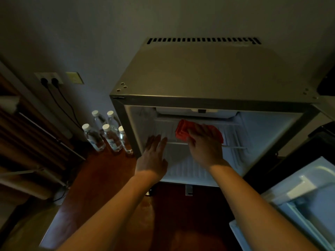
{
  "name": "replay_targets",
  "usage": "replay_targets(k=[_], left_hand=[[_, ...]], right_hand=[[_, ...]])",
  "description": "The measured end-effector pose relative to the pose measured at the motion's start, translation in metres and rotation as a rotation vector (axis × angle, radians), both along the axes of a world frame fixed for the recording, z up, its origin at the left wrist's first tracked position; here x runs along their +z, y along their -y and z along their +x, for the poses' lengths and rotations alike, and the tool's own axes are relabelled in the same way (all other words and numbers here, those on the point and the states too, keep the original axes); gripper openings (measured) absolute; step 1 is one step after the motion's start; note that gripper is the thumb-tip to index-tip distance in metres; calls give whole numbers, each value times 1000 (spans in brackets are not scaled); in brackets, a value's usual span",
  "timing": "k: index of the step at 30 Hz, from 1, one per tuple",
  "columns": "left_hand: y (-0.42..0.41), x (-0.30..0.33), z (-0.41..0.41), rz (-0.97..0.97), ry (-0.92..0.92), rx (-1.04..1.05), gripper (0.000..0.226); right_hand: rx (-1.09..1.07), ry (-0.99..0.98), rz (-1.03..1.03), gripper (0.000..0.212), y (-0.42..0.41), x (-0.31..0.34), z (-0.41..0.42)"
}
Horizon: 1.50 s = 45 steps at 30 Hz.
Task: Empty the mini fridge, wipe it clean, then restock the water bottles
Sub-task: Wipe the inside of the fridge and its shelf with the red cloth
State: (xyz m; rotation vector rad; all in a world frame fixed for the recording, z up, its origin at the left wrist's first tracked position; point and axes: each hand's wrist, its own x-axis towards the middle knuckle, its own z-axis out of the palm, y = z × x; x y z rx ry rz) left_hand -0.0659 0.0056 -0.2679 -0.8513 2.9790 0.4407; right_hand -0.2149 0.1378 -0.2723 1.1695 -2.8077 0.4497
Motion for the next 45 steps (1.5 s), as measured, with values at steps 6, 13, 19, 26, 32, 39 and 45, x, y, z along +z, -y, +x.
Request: replay_targets(k=[6, 13, 19, 26, 32, 39, 45], left_hand=[[1, -1, 1, -8, -4, -6, 80], [0, 8, -1, -48, 31, -11, 71], [-10, 20, -13, -135, -26, 6, 51], [-3, 1, -25, -80, -129, -30, 55], [-1, -14, -30, -178, -247, -73, 60], [3, -24, -29, -277, -248, -108, 48], [5, -26, -27, -322, -226, -140, 51]], right_hand=[[2, 1, 77, 44, 16, 9, -18], [20, 4, -7, 39, 10, 8, -15], [-42, -32, -157, 42, -17, 2, 6], [-39, -51, -183, 43, -25, 3, 9], [-69, 16, 7, 46, -13, 4, -1], [-88, 2, 52, 46, 8, 7, -25], [-80, -44, -12, 42, 7, 6, -22]])
